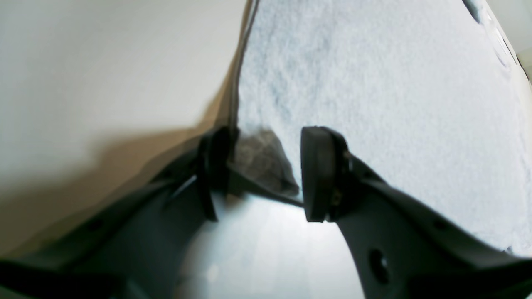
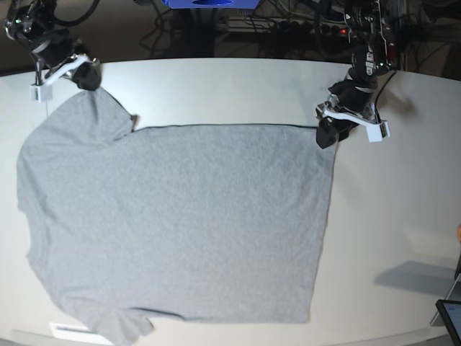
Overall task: Fold the T-shirt properly
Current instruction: 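Lower the left gripper onto the opposite shoulder corner of the shirt, then close both grippers on the shirt's shoulder corners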
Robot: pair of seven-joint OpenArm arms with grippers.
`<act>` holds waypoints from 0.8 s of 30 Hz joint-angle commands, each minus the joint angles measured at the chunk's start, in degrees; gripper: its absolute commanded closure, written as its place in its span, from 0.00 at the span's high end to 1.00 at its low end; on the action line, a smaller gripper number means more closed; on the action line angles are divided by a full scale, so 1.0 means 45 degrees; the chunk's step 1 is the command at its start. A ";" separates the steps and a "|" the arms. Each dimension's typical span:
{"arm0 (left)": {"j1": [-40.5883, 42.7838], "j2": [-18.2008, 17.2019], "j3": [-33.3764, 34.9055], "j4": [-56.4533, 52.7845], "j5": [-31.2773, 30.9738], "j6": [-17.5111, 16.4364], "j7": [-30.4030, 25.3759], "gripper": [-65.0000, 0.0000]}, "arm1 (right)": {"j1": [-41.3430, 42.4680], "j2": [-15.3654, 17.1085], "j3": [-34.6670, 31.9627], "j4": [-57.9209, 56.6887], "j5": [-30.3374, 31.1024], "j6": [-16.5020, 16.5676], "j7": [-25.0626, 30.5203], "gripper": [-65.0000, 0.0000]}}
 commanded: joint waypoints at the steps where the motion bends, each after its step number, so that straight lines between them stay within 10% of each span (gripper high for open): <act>1: 0.0005 -0.0090 -0.0075 0.0084 0.0084 0.0056 0.0088 0.41 | -0.0084 0.0079 0.0016 0.0061 -0.0247 -0.0102 -0.0171 0.00; 16: -0.0464 -0.0051 -0.0095 -0.1049 0.0026 0.0056 0.0049 0.00 | -0.0084 0.0079 0.0016 0.0061 -0.0247 -0.0102 -0.0190 0.00; 24: -0.0386 -0.0051 -0.0095 -0.0951 0.0026 0.0056 0.0108 0.00 | -0.0006 0.0176 0.0016 0.0061 -0.0247 -0.0141 -0.0190 0.00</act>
